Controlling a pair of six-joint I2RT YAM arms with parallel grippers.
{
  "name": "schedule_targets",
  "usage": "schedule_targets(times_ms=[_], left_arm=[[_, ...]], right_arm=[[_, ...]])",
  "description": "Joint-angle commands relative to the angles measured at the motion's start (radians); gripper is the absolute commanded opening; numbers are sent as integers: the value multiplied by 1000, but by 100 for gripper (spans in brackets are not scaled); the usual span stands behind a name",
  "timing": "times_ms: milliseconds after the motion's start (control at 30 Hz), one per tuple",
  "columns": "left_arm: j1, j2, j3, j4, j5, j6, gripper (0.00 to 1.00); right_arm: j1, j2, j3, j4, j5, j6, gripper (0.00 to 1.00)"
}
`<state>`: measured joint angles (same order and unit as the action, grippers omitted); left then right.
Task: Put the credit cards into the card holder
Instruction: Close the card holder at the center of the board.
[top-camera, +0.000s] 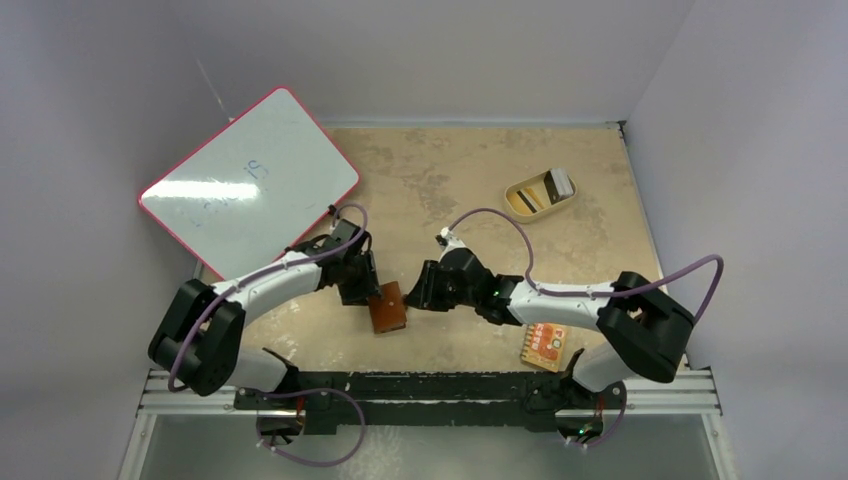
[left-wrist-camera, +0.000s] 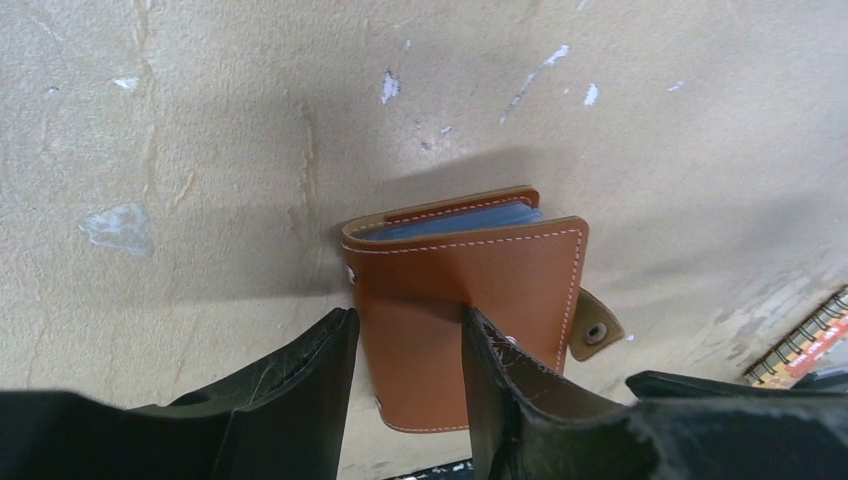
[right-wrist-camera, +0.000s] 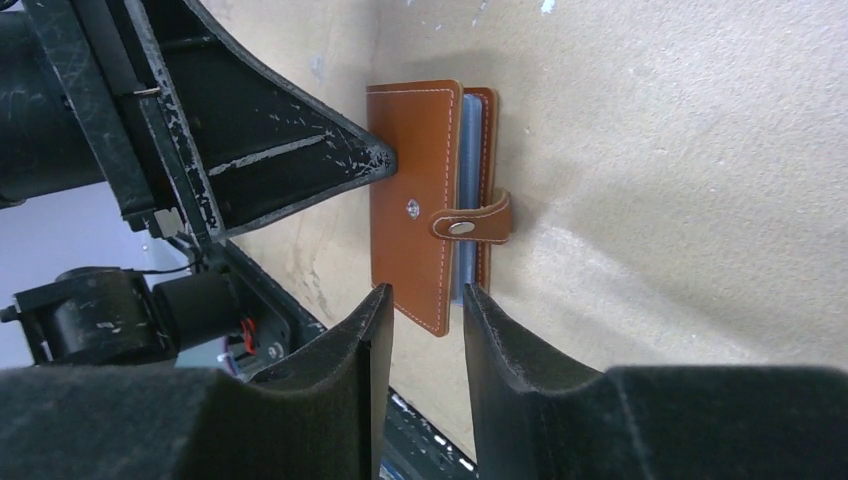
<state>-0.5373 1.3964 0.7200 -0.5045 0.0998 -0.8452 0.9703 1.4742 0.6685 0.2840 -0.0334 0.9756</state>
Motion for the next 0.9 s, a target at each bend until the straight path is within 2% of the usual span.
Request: schedule_targets(times_ms=[0,267,367,600,700,867], left_arm=[[-3,-78,27,-7,17,-37,43],[-31,-127,24,-119,-50,-92,52],[-54,-150,-13,-74,-60,-153,53],[-56,-55,-70,13,-49,-159,55],[-62,-44,-78,11,-80,-161,54],[-70,-2,-82,44,-76,-157,43]], right_arm=[[-2,-17,-4,79,-5,68,35],[-31,-32,-22,53,8,71,39],[-34,-21,-7,50,-5,56,38],[-35,33,13,55,-46,18,37],[-36,53,21,55,-55,7,35],[-52,83,39,58,-71,-18,35]])
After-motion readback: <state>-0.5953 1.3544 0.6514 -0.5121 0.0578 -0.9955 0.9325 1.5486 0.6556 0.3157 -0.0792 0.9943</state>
